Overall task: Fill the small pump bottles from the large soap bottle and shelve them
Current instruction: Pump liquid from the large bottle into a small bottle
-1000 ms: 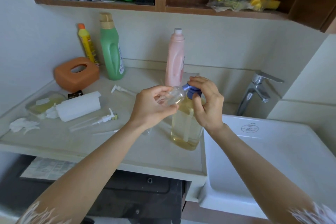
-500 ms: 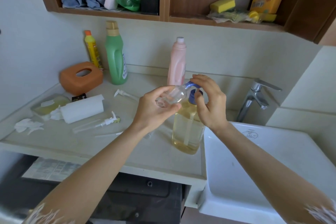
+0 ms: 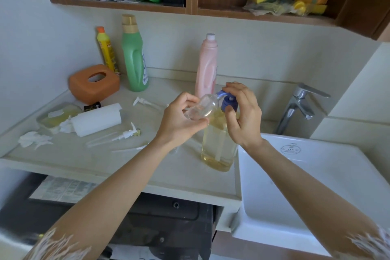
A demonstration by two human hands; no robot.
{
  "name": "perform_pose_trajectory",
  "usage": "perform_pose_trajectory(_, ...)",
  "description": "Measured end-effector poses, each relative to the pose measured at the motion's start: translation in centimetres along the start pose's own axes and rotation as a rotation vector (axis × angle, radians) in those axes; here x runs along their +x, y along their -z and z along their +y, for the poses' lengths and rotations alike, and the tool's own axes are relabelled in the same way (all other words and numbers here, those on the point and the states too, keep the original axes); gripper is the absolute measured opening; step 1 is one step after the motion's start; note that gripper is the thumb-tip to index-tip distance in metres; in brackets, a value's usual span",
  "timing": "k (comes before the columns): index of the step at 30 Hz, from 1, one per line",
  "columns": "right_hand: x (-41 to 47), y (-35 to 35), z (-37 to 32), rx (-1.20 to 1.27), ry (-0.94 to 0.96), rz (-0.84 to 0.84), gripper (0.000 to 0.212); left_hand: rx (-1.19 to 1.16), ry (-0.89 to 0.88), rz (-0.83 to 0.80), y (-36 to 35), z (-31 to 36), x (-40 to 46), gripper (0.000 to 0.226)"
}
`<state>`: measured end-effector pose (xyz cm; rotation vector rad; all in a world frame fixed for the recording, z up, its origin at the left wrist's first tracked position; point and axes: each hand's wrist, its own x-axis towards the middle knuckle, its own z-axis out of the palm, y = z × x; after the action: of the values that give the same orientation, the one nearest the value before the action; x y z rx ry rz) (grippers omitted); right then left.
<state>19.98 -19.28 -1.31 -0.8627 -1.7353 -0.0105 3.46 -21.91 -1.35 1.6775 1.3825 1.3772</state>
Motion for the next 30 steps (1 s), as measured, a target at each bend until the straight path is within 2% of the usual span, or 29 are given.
perform_pose_trajectory(7,1.2,1.1,0.0,0.028,-0.011,0.012,0.028,-0.124,-0.081,0.007,0.3,0.5,-0.3,0.035)
perform_pose_trajectory(11,0.0,0.0,0.1,0.046,0.057,0.044,0.033,-0.134,-0.078,0.016,0.0,0.5,-0.4,0.036)
perform_pose_trajectory(14,-0.8,-1.0,0.9,-0.066,0.094,0.070,0.042,-0.140,-0.064,0.029,-0.1,0.3,-0.3,0.036)
perform_pose_trajectory(20,-1.2,-1.7,1.7,-0.059,0.097,0.164,0.032,-0.099,-0.007,-0.010,0.1,-0.4,-0.3,0.039)
perform_pose_trajectory(24,-1.1,-1.2,1.0,-0.069,0.100,0.106,0.034,-0.051,-0.023,-0.001,0.5,0.5,-0.3,0.043)
perform_pose_trajectory(30,1.2,0.6,0.7,-0.060,0.087,0.001,0.035,-0.129,-0.060,0.060,0.6,0.8,-0.1,0.048)
